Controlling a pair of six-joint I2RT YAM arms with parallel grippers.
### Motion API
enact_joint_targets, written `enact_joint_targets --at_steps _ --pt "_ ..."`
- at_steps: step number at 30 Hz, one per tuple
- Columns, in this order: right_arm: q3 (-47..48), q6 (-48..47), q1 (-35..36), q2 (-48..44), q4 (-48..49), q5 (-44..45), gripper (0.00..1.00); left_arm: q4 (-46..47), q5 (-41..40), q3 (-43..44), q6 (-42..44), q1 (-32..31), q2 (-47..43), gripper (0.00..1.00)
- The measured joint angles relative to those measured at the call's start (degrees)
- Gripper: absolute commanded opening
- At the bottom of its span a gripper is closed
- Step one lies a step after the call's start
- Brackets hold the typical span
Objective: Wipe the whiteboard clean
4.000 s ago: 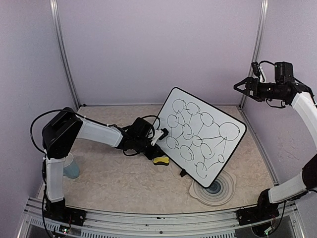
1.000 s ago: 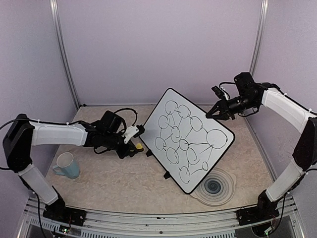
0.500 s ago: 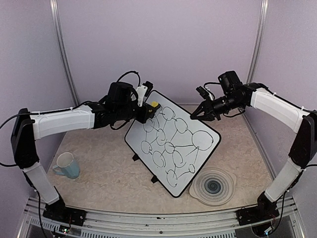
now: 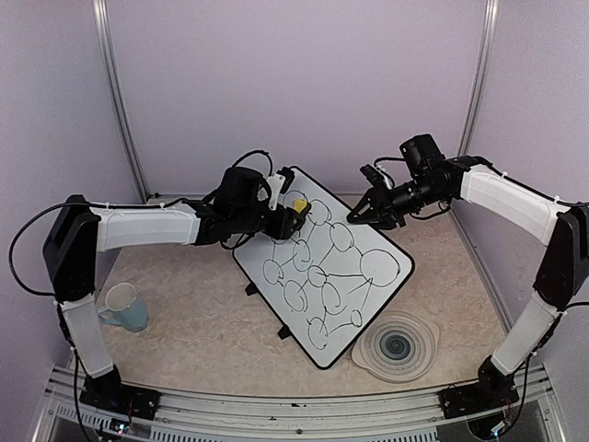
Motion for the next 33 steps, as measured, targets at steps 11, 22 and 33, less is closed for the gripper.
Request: enact_joint_targets --at_steps 11,22,33 --pt "0.9 -1.2 0.0 1.9 -0.7 0.2 0.16 1.0 4.7 -1.6 0.5 1.3 -0.8 0.52" --pt "4.0 -2.8 0.0 2.3 -3.1 1.7 0.11 1.8 6.4 -1.1 2.6 1.3 -0.8 0.41" --pt "5.0 -4.2 0.0 3.0 -4.0 2.5 0.0 1.9 7.8 -0.3 3.7 2.3 -0.8 0.07"
